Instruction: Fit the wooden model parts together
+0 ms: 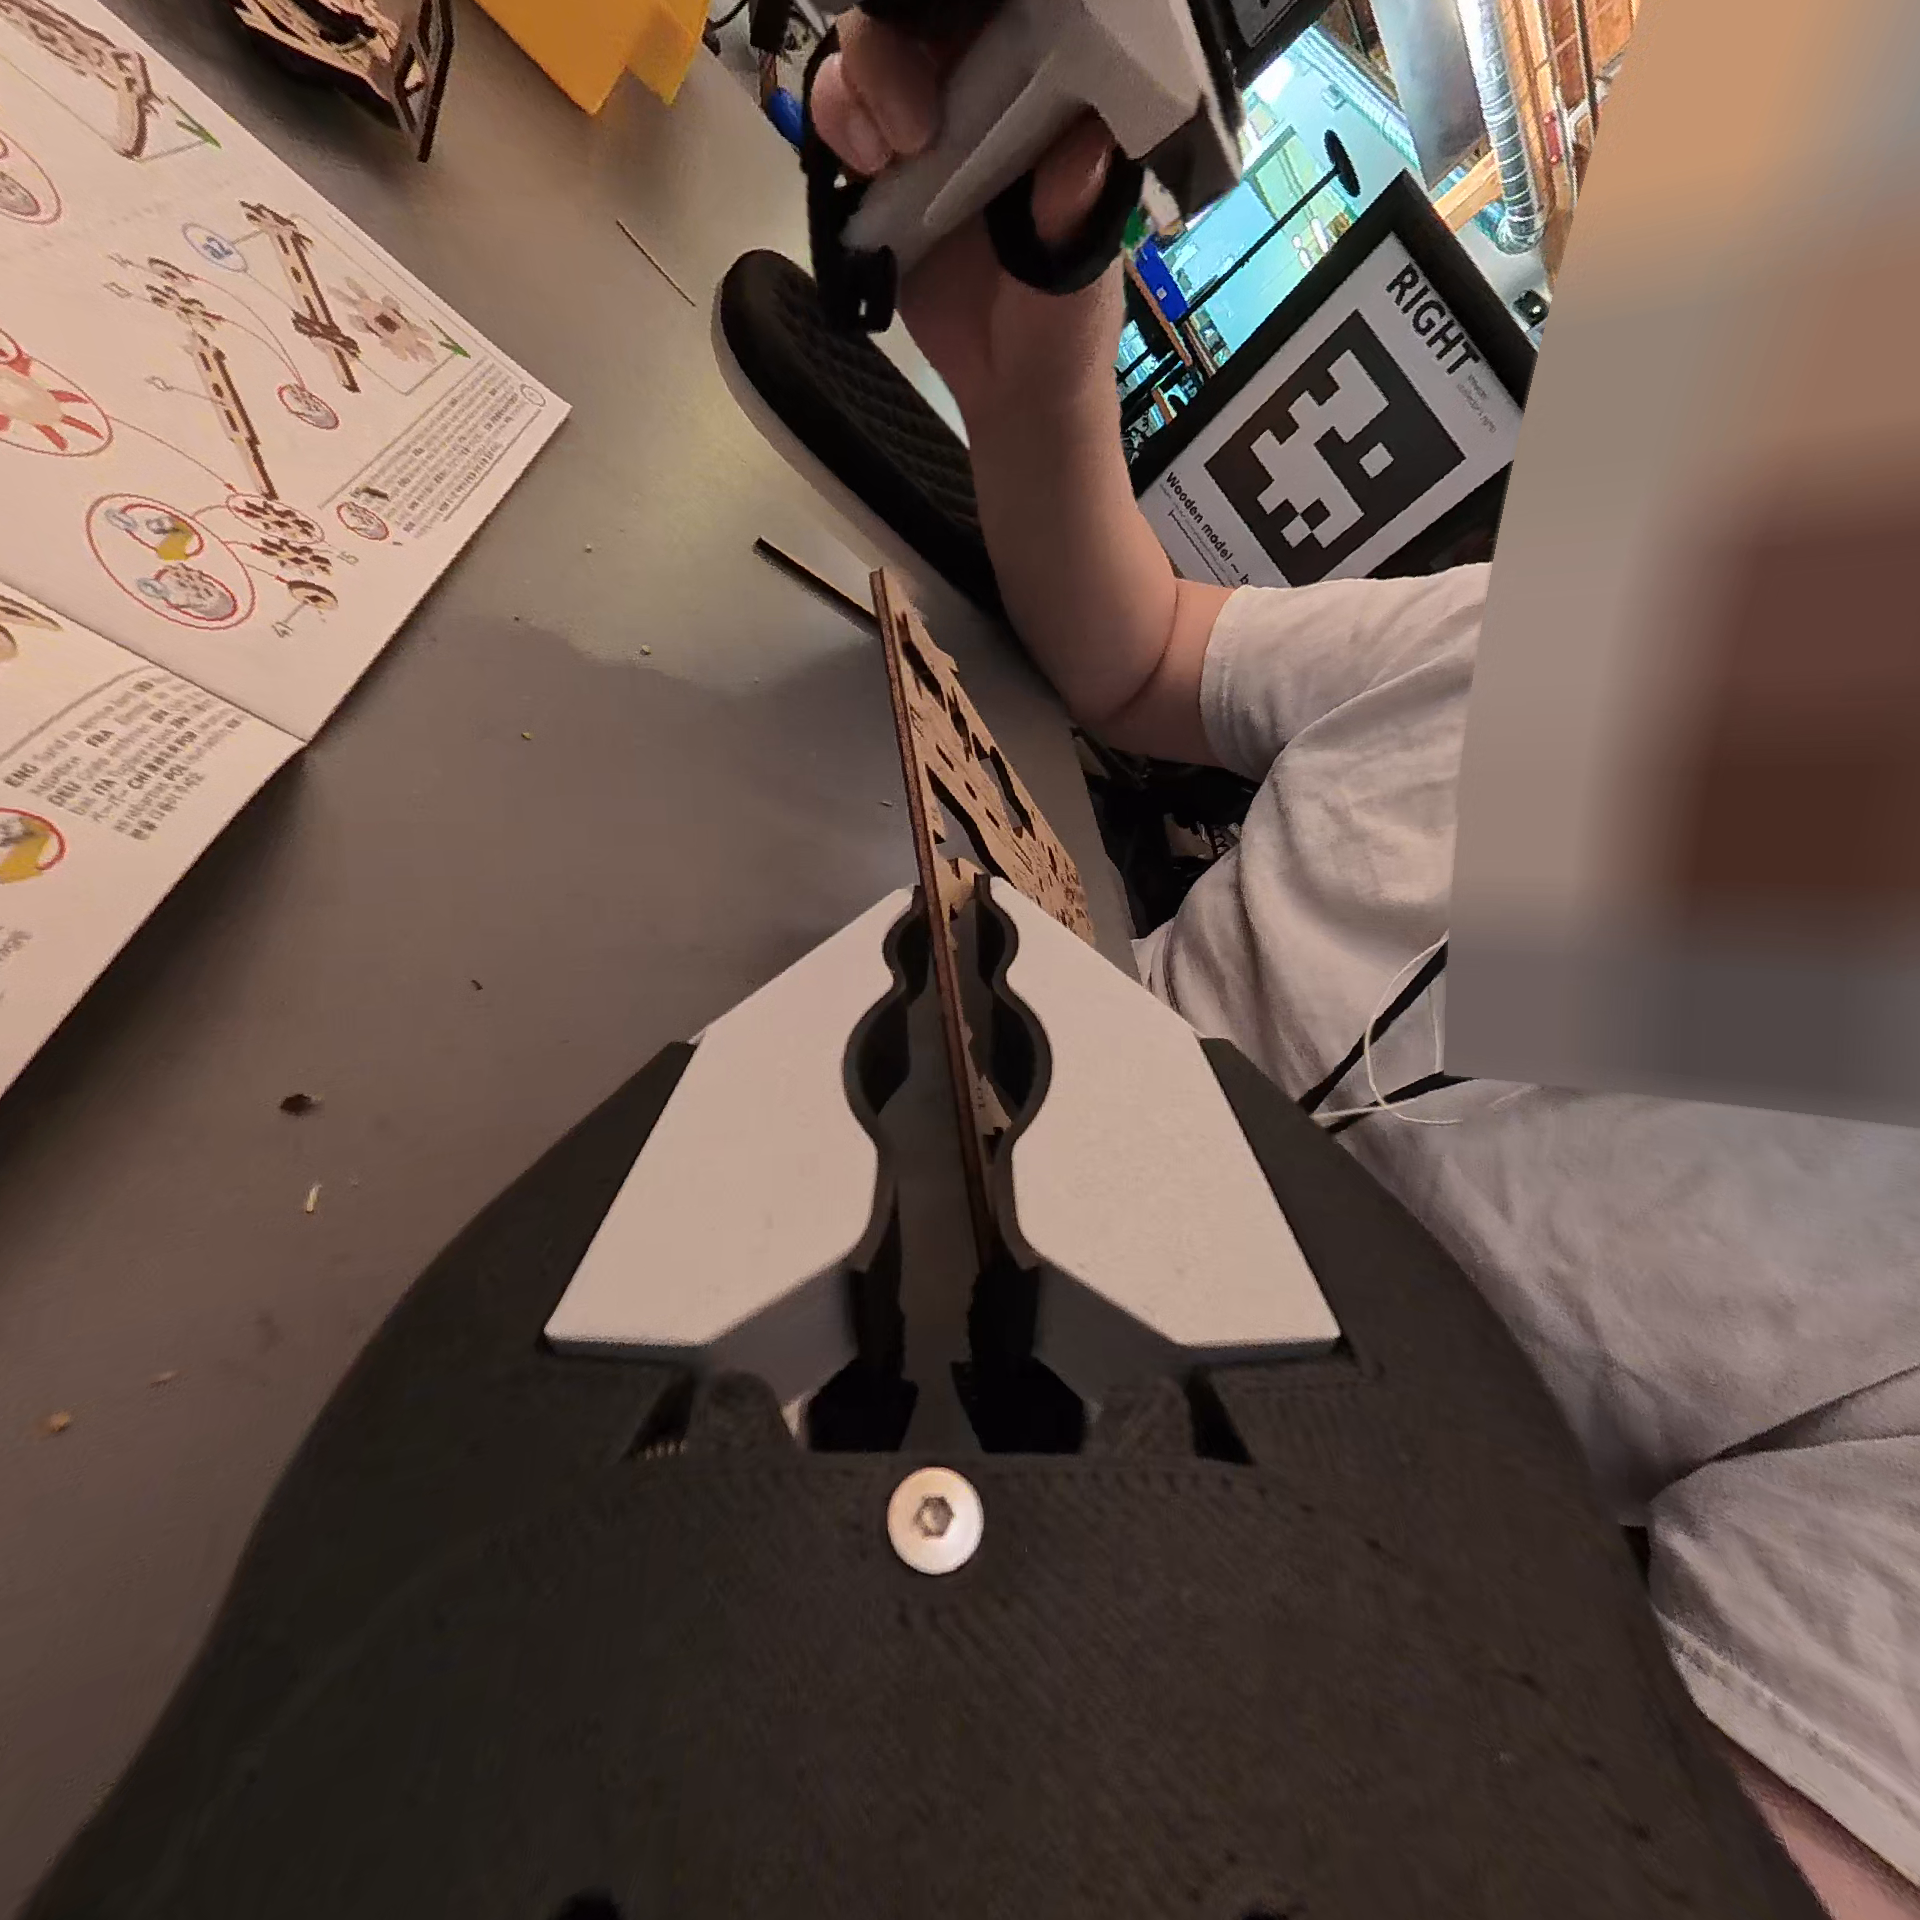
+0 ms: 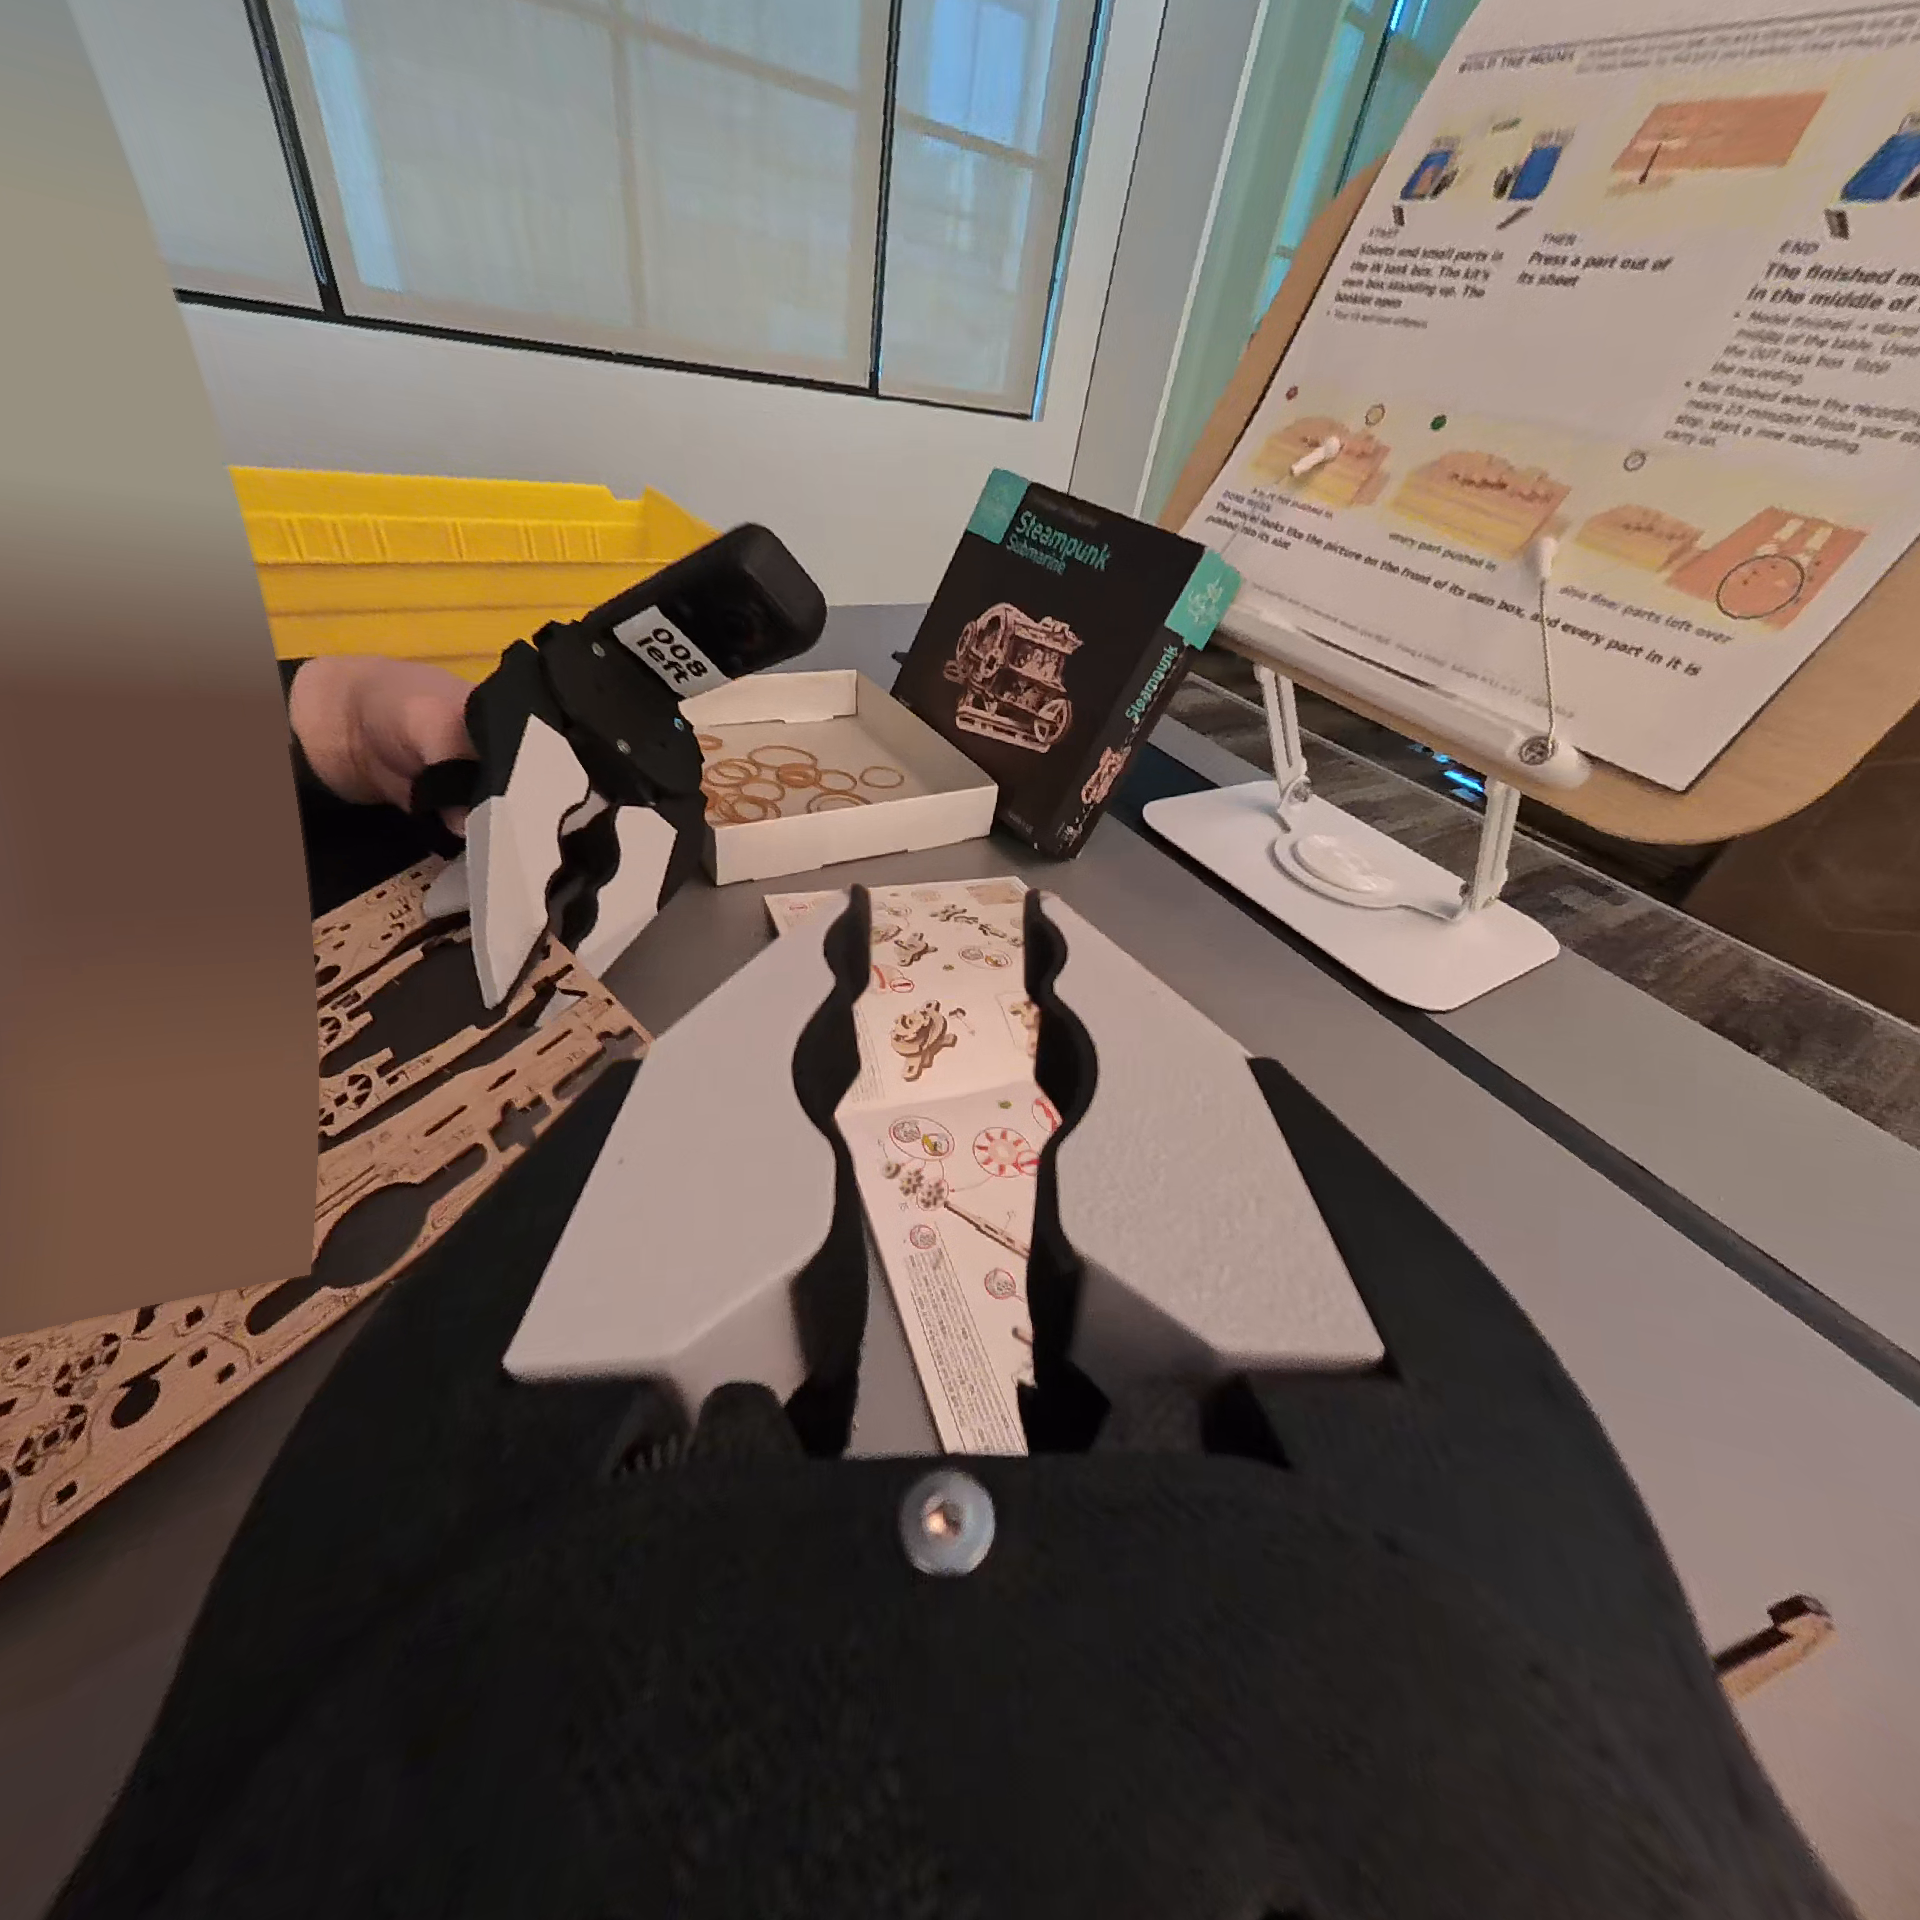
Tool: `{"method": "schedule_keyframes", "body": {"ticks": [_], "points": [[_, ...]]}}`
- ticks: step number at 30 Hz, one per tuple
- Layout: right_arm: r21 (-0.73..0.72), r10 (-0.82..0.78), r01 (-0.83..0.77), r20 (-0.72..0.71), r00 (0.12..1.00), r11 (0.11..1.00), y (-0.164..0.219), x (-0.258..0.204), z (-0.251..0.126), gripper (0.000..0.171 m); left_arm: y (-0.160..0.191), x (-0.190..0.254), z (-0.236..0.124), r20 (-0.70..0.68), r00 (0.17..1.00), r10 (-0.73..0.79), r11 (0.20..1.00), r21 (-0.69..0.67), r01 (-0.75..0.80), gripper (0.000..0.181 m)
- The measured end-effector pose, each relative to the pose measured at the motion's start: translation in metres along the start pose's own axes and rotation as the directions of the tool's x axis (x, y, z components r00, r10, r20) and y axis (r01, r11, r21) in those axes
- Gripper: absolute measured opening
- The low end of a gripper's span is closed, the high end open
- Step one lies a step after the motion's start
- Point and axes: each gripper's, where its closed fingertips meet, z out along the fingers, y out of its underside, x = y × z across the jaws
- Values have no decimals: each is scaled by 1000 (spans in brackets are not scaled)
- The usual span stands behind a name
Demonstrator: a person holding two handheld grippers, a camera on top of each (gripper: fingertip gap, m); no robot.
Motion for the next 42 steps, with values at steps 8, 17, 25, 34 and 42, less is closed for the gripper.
{"method": "schedule_keyframes", "body": {"ticks": [8,17,25,34,42], "points": [[-97,28,-16,117,993,995,7,-19,1,19,0,1,2,28,1000,7,1000,-14,-6,6],[-407,571,-437,304,763,802,47,-58,6,43,-2,-5,7,127,992,12,985,-170,10,6],[-426,709,-580,265,654,694,62,-67,26,47,-9,-11,1,136,990,23,981,-193,4,6],[-496,718,-546,274,640,675,75,-89,32,18,-6,-10,7,126,990,68,976,-216,-40,9],[-512,680,-485,314,663,709,76,-99,32,9,-21,-13,10,126,991,53,992,-122,-38,15]]}}
